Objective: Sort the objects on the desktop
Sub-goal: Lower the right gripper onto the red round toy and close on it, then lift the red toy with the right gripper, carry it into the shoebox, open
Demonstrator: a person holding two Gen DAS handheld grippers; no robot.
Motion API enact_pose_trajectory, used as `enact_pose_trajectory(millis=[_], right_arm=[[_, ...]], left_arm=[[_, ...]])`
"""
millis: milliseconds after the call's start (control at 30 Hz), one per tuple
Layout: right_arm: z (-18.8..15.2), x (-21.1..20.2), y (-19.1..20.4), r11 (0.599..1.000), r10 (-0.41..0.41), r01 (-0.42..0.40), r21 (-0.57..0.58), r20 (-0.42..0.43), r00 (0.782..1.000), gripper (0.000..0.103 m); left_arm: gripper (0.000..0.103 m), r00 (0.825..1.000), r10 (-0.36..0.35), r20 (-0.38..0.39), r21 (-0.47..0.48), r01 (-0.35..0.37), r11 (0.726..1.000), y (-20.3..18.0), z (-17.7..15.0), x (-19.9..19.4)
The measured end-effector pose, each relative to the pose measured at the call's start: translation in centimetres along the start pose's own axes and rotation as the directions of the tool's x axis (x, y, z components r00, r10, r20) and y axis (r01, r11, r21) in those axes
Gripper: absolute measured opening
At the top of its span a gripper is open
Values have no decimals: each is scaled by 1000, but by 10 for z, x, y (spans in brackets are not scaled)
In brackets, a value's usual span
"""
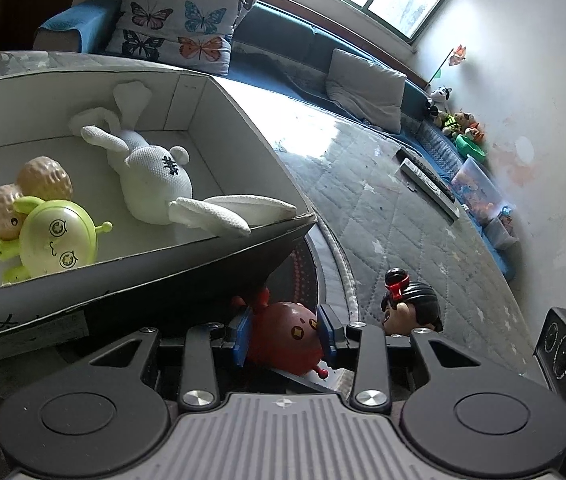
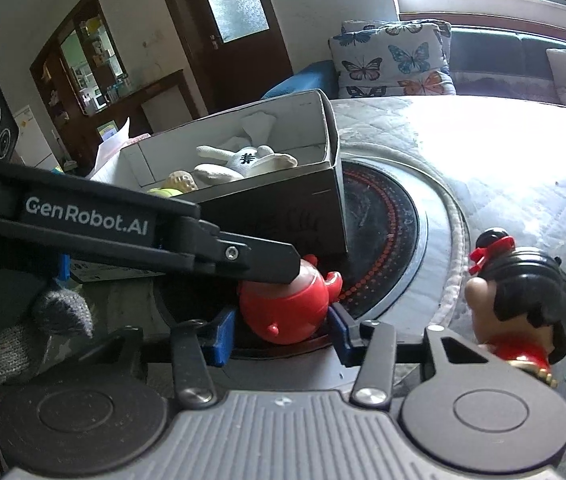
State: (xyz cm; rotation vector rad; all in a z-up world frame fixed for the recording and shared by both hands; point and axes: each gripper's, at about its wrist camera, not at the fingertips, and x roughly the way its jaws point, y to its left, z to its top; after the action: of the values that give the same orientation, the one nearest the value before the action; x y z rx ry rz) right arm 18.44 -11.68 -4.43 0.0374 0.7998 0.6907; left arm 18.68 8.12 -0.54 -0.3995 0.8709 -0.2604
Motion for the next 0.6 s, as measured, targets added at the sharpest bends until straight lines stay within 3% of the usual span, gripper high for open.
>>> enact_pose_trajectory(millis=[367, 600], right_arm=[[-4, -30, 39, 993, 5, 0, -118, 40, 999, 48], [30, -50, 72, 980, 37, -13, -198, 118, 992, 48]], left_arm=[[38, 994, -32, 101, 16, 31, 999, -2, -21, -53], [38, 974, -27, 224, 54, 15, 998, -6, -2, -98]])
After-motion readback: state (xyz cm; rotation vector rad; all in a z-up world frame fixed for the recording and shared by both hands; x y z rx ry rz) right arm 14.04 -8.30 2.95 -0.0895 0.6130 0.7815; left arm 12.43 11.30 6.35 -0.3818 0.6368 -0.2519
